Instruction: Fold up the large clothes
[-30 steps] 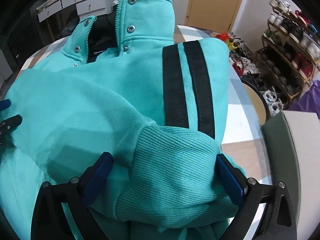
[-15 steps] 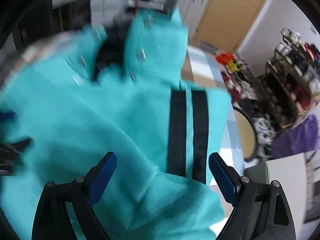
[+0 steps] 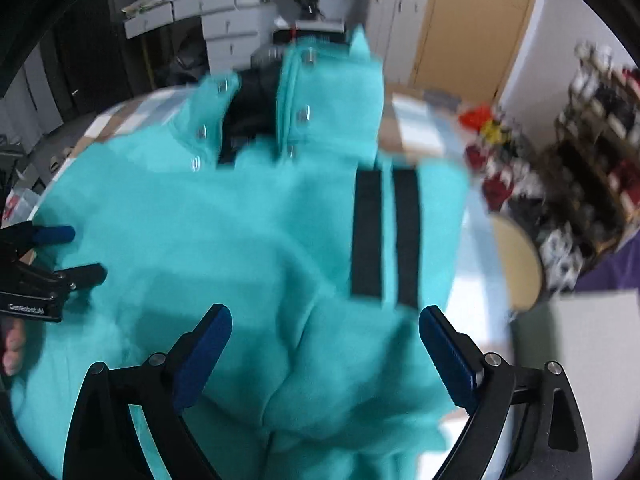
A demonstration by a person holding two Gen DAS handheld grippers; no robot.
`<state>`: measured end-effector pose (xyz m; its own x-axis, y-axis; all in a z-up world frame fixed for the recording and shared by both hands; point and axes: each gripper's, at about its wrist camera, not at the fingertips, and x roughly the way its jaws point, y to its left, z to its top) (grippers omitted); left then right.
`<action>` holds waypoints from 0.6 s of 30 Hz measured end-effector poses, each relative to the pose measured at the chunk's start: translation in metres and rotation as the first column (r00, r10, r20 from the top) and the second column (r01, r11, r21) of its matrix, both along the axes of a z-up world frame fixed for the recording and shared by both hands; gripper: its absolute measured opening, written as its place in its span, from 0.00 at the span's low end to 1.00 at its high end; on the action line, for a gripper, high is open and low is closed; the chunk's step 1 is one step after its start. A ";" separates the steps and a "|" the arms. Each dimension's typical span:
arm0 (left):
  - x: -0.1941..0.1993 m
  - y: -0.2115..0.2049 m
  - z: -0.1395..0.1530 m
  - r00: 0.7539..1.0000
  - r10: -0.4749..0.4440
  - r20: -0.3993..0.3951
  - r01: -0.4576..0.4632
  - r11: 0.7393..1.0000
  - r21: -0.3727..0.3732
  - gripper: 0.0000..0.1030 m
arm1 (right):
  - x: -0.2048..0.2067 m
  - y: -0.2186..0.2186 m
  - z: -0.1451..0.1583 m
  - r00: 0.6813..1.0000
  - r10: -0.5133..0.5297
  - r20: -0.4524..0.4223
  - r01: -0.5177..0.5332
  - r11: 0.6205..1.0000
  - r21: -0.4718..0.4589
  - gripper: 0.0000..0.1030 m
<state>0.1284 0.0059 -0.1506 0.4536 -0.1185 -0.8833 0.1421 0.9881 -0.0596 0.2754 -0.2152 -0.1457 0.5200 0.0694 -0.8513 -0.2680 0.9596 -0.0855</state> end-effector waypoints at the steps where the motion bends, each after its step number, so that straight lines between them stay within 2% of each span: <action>1: -0.001 -0.002 0.000 1.000 -0.008 0.018 0.008 1.000 0.017 0.96 | -0.001 0.000 -0.014 0.999 -0.018 -0.036 0.017 0.999 -0.028 0.94; 2: -0.001 -0.002 -0.001 1.000 -0.008 0.012 0.007 1.000 0.027 0.96 | -0.001 0.000 -0.027 0.999 -0.030 -0.036 0.027 0.997 -0.079 0.96; 4: -0.005 -0.001 0.007 1.000 0.009 0.006 -0.009 1.000 0.012 0.96 | -0.006 0.006 -0.026 1.000 -0.013 -0.005 0.012 0.997 -0.076 0.97; 6: -0.015 0.005 0.019 0.999 0.019 0.027 -0.018 1.000 -0.025 0.96 | -0.002 0.001 -0.016 1.000 -0.011 -0.026 0.009 0.999 -0.047 0.91; 7: -0.020 0.010 0.024 0.999 0.029 0.044 -0.027 0.999 -0.033 0.96 | -0.001 -0.002 -0.002 1.000 -0.002 -0.003 0.002 1.000 -0.011 0.86; 11: -0.035 0.027 0.030 0.995 0.070 0.076 -0.069 0.997 -0.022 0.96 | 0.015 -0.019 0.062 0.992 -0.011 0.123 -0.003 0.993 0.118 0.89; 13: -0.040 0.037 0.031 0.991 0.105 0.081 -0.098 0.991 -0.088 0.96 | 0.042 -0.023 0.086 0.989 -0.043 0.140 0.017 0.983 0.185 0.96; 14: -0.040 0.041 0.030 0.991 0.115 0.071 -0.107 0.987 -0.117 0.96 | 0.061 -0.023 0.092 0.991 -0.057 0.125 0.029 0.977 0.213 0.96; 16: -0.044 0.042 0.031 0.990 0.126 0.059 -0.118 0.985 -0.129 0.96 | 0.097 -0.023 0.096 0.993 -0.081 0.086 0.056 0.964 0.259 0.96; 18: -0.045 0.045 0.034 0.990 0.129 0.065 -0.118 0.982 -0.147 0.96 | 0.138 -0.027 0.090 0.991 -0.129 0.030 0.111 0.935 0.336 0.96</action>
